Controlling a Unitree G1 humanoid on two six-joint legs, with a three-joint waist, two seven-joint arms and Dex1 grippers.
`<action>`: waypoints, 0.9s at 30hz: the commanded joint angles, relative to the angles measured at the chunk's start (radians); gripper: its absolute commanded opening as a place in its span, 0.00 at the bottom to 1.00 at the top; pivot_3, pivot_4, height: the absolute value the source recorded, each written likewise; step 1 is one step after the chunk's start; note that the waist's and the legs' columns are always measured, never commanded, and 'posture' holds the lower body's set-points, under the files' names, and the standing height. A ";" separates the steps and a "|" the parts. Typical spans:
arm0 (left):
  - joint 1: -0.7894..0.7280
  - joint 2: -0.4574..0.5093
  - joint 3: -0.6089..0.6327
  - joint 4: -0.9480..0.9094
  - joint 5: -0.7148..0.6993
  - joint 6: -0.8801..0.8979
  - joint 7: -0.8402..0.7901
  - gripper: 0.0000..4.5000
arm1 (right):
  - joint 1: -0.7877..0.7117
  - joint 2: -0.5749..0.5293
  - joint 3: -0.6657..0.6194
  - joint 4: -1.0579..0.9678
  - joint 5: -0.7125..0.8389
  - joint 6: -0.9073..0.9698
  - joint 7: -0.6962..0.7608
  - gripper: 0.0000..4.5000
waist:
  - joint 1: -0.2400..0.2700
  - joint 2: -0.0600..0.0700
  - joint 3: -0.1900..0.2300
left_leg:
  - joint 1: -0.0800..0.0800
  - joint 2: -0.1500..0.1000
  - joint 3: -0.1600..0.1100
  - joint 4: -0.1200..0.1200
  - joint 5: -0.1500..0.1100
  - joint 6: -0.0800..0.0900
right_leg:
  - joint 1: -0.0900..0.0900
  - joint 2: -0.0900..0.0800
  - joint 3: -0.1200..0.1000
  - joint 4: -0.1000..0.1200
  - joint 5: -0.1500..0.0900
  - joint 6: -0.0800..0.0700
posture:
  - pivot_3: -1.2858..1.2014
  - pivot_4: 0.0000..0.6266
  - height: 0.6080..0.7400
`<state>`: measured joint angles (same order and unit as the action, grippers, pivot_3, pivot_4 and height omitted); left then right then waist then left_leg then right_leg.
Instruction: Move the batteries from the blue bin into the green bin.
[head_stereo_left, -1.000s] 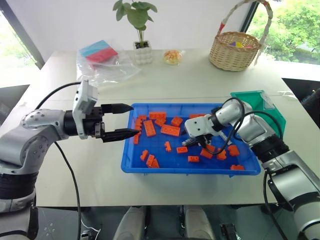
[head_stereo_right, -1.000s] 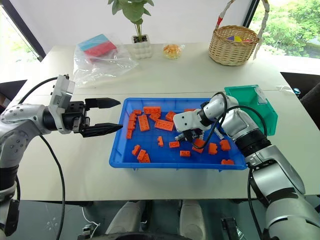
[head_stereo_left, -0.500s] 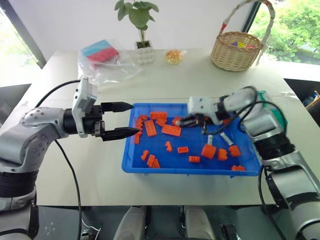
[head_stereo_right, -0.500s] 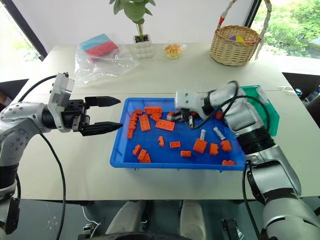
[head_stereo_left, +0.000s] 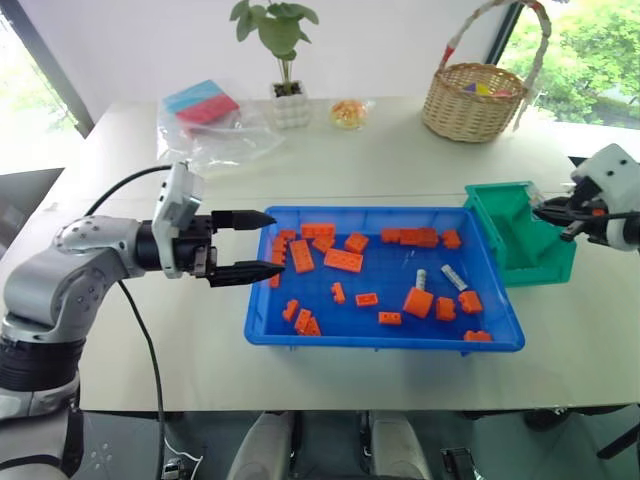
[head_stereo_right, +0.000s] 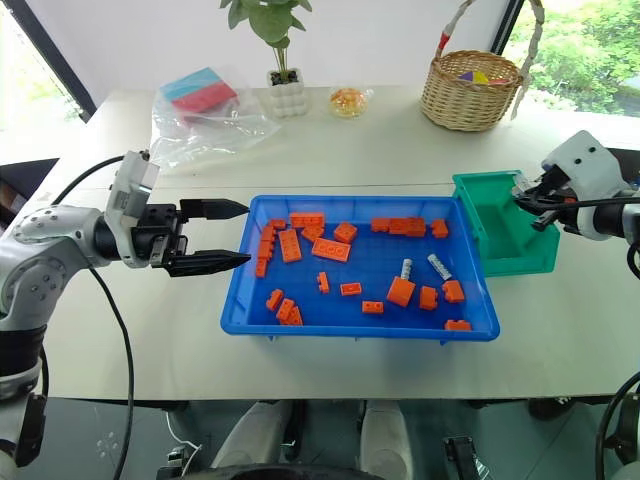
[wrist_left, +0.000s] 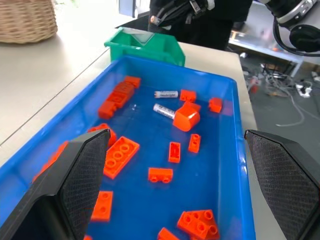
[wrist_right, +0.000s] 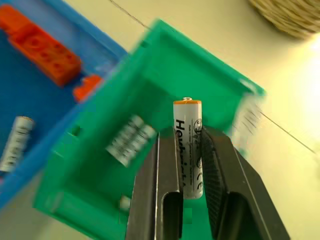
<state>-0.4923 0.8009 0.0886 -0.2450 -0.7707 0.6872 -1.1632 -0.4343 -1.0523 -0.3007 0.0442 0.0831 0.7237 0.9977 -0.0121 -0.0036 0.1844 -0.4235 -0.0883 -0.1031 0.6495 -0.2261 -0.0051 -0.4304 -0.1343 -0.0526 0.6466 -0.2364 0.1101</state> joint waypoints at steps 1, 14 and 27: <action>-0.034 -0.003 -0.002 0.014 0.012 -0.021 -0.012 1.00 | 0.018 0.017 -0.035 -0.022 0.038 0.026 -0.040 0.24 | -0.004 0.000 0.000 | 0.000 0.000 0.000 0.000 0.000 0.000 | 0.000 0.000 0.000 0.000 0.000 0.000 | 0.52 0.24 0.71; -0.055 -0.003 -0.002 0.020 0.021 -0.018 -0.022 1.00 | -0.033 0.028 -0.049 -0.092 0.146 0.027 -0.112 0.99 | 0.001 0.000 0.000 | 0.000 0.000 0.000 0.000 0.000 0.000 | 0.000 0.000 0.000 0.000 0.000 0.000 | 0.52 0.24 0.71; -0.033 -0.008 0.003 -0.009 0.011 -0.010 0.004 1.00 | -0.046 0.183 0.121 -0.558 0.312 0.610 -0.346 0.99 | 0.009 -0.001 0.000 | -0.002 -0.001 -0.003 0.001 0.000 0.000 | 0.000 0.000 0.000 -0.001 0.000 0.000 | 0.52 0.24 0.71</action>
<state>-0.5222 0.7865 0.0637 -0.2209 -0.7495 0.6840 -1.1610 -0.4747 -0.8805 -0.1630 -0.4570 0.3792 1.2703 0.6946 -0.0035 -0.0048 0.1848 -0.4254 -0.0891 -0.1060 0.6502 -0.2263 -0.0048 -0.4305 -0.1346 -0.0527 0.6458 -0.2365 0.1101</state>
